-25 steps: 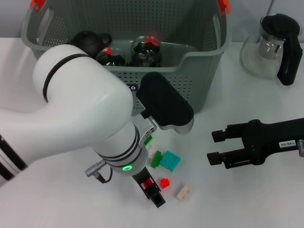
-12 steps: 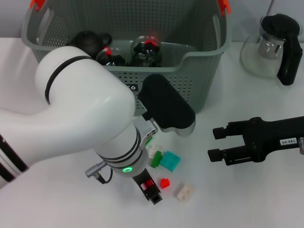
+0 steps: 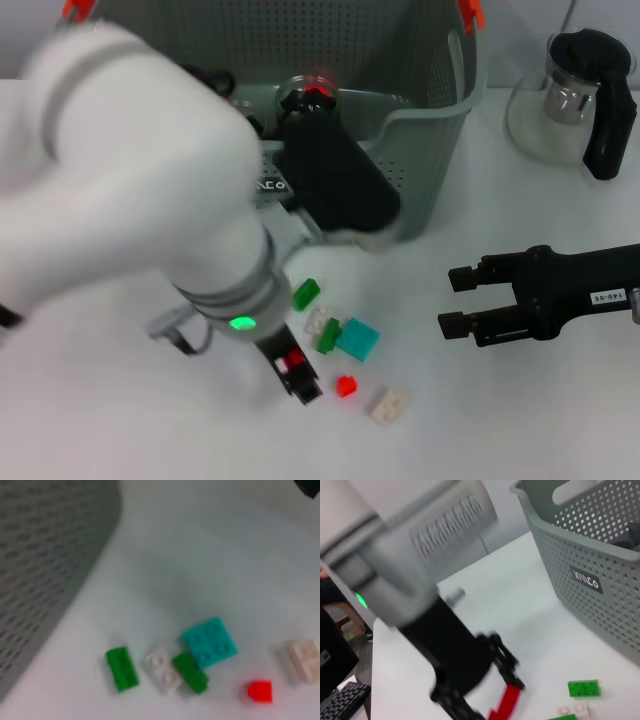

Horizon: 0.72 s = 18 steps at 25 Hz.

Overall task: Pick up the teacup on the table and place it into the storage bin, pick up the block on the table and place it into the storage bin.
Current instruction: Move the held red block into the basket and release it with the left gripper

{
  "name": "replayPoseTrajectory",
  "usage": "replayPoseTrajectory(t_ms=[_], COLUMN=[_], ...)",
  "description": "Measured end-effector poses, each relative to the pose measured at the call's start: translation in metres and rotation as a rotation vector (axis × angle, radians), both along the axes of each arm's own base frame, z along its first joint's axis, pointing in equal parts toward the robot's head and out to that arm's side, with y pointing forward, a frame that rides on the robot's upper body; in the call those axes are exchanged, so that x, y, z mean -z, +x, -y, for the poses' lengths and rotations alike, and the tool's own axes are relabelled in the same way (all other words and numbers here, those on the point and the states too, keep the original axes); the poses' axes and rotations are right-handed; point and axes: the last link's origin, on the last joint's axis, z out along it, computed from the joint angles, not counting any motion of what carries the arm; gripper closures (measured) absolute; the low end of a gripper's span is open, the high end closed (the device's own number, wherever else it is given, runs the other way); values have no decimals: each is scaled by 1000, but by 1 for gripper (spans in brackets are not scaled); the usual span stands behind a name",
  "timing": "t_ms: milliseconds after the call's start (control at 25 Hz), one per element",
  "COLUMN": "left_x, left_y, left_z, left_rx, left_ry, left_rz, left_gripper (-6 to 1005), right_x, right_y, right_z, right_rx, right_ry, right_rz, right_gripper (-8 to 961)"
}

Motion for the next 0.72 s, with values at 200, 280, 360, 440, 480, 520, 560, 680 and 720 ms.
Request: replayPoseTrajectory(t_ms=[200,280,360,440,480,520,560,680,720], left_x=[-70,-97,-122,-156,-163,-173,-180,-195,-196], left_y=[16,25,37,51,53,57,60,67,68], left_z=[-7,-10,-13,-25,-29,-37,-46,-80,-87], left_rx=[-29,-18,8,61,71,95,110,147,149], left_ry=[73,103,125,175,193,220,247,335,349], left_rz=[142,238,341,489,510,554,582,656,664], left_gripper=[307,302,296,290,288,285,282,274,271], right_x=[-1,-2,-2,-2,-1,-1,-1,-1,-1], right_y=[0,-1,0,0,0,0,0,-1,-1], right_z=[-1,0,0,0,0,0,0,0,0], right_rx=[0,0,1,1,1,2,2,0,-1], right_ry=[4,3,2,1,1,1,1,-1,-1], right_rz=[-4,-6,-7,-8,-8,-8,-8,-7,-7], right_gripper=[130,129,129,130,130,130,131,131,130])
